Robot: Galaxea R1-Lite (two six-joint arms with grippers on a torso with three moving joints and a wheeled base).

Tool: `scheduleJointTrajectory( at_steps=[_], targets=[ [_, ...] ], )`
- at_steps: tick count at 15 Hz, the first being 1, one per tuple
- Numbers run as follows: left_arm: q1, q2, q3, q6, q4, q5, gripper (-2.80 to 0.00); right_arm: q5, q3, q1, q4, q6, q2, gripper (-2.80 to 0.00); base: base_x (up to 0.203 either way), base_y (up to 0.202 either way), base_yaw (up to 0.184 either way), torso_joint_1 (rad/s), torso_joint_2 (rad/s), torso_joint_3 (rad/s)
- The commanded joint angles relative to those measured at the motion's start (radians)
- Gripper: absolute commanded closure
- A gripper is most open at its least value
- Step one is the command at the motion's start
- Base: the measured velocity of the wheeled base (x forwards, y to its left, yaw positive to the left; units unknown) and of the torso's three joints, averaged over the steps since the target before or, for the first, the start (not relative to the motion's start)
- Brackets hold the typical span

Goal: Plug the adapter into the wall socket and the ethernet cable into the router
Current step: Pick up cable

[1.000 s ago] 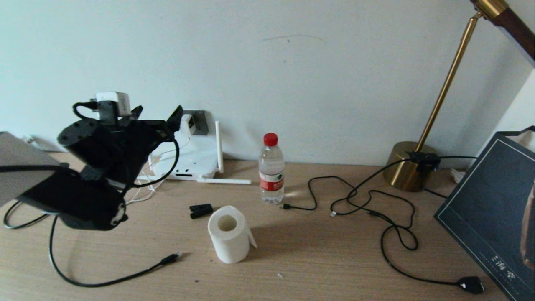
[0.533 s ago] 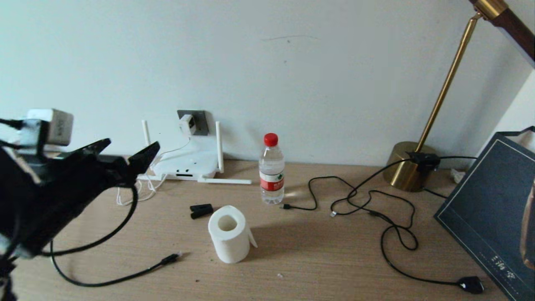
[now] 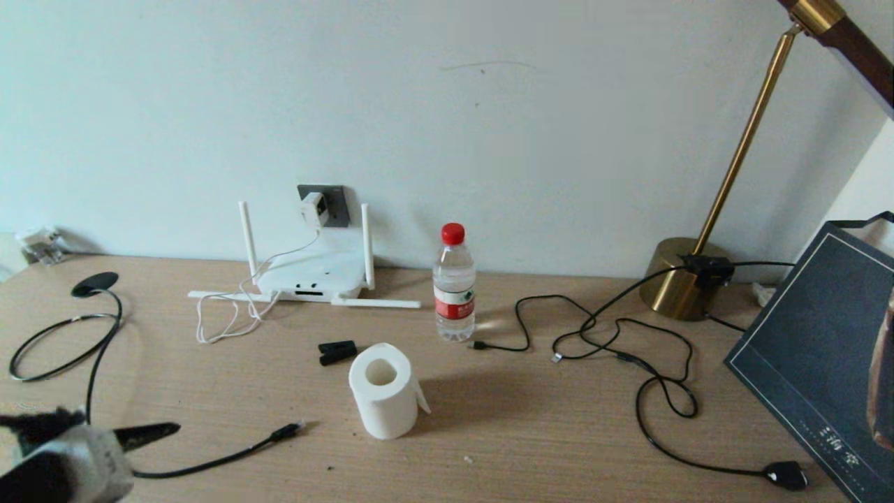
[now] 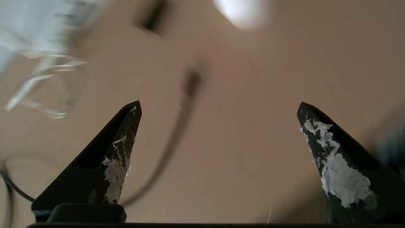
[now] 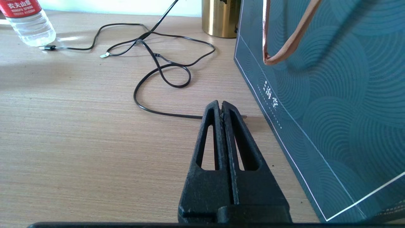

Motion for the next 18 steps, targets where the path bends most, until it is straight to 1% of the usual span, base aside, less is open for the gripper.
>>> scheduleJointTrajectory(
  at_steps=[1,3,4,6,9,11,13,16,18],
  targets=[
    [-0.006,0.022,-0.158,0.165,0.471,-0.013,-2.8,0.0,0.0,0.0,0.0,0.0,0.0,0.0,0.0,0.0,0.0,0.0,0.0,0.0],
    [-0.006,0.152,-0.218,0.219,0.527,-0.014,-2.8,0.0,0.0,0.0,0.0,0.0,0.0,0.0,0.0,0.0,0.0,0.0,0.0,0.0],
    [-0.002,0.217,-0.246,0.236,0.539,-0.012,-2.8,0.0,0.0,0.0,0.0,0.0,0.0,0.0,0.0,0.0,0.0,0.0,0.0,0.0],
    [0.016,0.352,-0.314,0.271,0.55,-0.01,-2.8,0.0,0.0,0.0,0.0,0.0,0.0,0.0,0.0,0.0,0.0,0.0,0.0,0.0],
    [0.051,0.549,-0.414,0.369,0.556,-0.009,-2.8,0.0,0.0,0.0,0.0,0.0,0.0,0.0,0.0,0.0,0.0,0.0,0.0,0.0],
    [0.077,0.657,-0.488,0.414,0.556,-0.012,-2.8,0.0,0.0,0.0,0.0,0.0,0.0,0.0,0.0,0.0,0.0,0.0,0.0,0.0],
    [0.096,0.726,-0.553,0.428,0.557,-0.015,-2.8,0.0,0.0,0.0,0.0,0.0,0.0,0.0,0.0,0.0,0.0,0.0,0.0,0.0],
    [0.109,0.814,-0.603,0.449,0.542,-0.016,-2.8,0.0,0.0,0.0,0.0,0.0,0.0,0.0,0.0,0.0,0.0,0.0,0.0,0.0],
    [0.112,0.879,-0.61,0.46,0.459,-0.016,-2.8,0.0,0.0,0.0,0.0,0.0,0.0,0.0,0.0,0.0,0.0,0.0,0.0,0.0]
  ],
)
